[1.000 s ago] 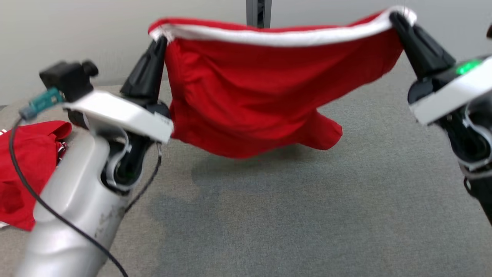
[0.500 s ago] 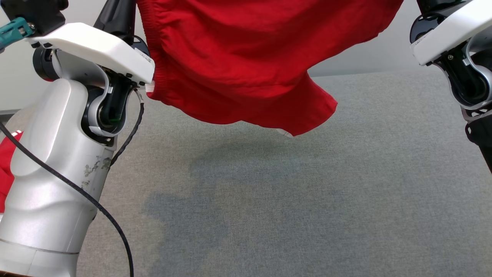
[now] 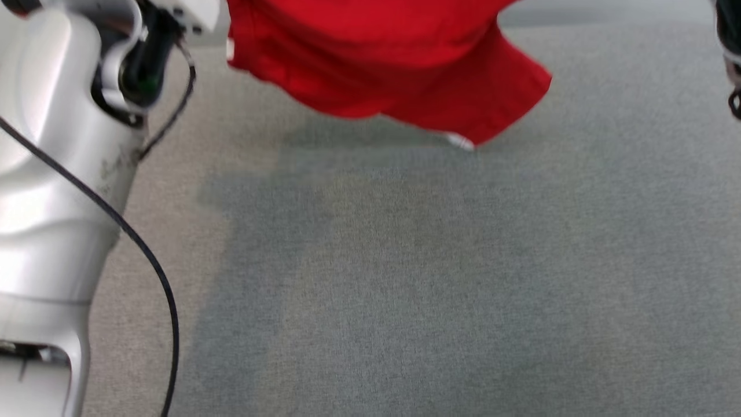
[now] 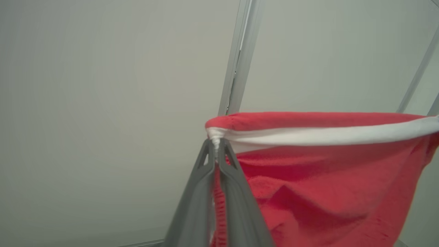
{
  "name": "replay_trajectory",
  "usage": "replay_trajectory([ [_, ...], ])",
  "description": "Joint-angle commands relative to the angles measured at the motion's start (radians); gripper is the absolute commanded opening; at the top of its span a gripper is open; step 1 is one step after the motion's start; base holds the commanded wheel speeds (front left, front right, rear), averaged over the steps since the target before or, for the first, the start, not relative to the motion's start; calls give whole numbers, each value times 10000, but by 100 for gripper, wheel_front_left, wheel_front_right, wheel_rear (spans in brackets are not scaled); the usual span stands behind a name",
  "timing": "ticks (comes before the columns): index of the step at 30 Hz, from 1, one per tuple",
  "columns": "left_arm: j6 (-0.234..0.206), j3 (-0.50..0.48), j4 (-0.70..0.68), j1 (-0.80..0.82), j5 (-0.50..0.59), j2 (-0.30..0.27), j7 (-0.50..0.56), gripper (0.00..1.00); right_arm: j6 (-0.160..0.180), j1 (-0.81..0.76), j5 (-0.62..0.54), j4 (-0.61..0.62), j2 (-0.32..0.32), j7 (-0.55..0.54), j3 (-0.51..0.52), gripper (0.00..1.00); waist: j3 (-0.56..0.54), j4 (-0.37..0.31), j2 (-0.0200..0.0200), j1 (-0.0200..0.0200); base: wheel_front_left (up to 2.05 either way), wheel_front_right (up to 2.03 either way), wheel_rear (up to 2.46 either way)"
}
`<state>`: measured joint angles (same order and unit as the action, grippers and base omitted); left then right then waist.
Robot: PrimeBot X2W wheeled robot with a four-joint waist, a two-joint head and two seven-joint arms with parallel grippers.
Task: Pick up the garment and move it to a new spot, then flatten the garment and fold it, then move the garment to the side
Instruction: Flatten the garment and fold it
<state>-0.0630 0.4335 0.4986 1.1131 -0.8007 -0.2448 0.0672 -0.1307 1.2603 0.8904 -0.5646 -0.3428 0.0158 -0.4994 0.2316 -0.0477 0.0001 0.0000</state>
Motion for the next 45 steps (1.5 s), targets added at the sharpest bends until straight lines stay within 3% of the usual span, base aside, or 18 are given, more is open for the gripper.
replay_trajectory([
  [1, -4, -6, 260, 481, 115, -71, 23, 0, -2, 400, -57, -201, 140, 155, -19, 0, 1059, -76, -1, 0, 0, 0, 0],
  [4, 43, 49, 872, 1759, 480, 11, -257, 0, 0, 1469, -365, -792, 308, 706, 2, 0, 1775, -167, -1, 0, 0, 0, 0],
  [10, 375, 153, 2352, 4116, 1130, 579, -1814, 0, -2, 3595, -1057, -2652, 934, 2221, 323, 0, 3117, -231, -1, 0, 0, 0, 0],
  [14, 459, 444, 3346, 4574, 1637, 1031, -2917, 0, -3, 3886, -1519, -3402, 1289, 2485, 319, 0, 3535, -97, -1, 0, 0, 0, 0],
  [17, 477, 584, 3756, 4690, 1872, 1120, -3146, 0, -4, 3763, -1648, -3407, 1457, 2522, 364, 0, 3821, -111, -1, 0, 0, 0, 0],
  [23, 973, 1065, 5163, 3922, 2213, 1459, -3300, 0, -4, 2417, -2004, -3231, 1721, 2515, 181, 0, 4246, -133, -1, 0, 0, 0, 0],
  [29, 1241, 1048, 5816, 3008, 2290, 1495, -3332, 0, -2, 1094, -1745, -3290, 1522, 2517, -312, 0, 4226, -37, -1, 0, 0, 0, 0],
  [38, 1574, 1076, 6146, 1463, 2415, 1610, -3331, 0, -2, -446, -983, -3414, 1344, 2519, -605, 0, 3490, 104, -1, 0, 0, 0, 0],
  [45, 1770, 1424, 6596, 349, 2487, 1798, -3332, 0, -2, -1530, -500, -3827, 1195, 2518, -1439, 0, 2693, 227, -1, 0, 0, 0, 0],
])
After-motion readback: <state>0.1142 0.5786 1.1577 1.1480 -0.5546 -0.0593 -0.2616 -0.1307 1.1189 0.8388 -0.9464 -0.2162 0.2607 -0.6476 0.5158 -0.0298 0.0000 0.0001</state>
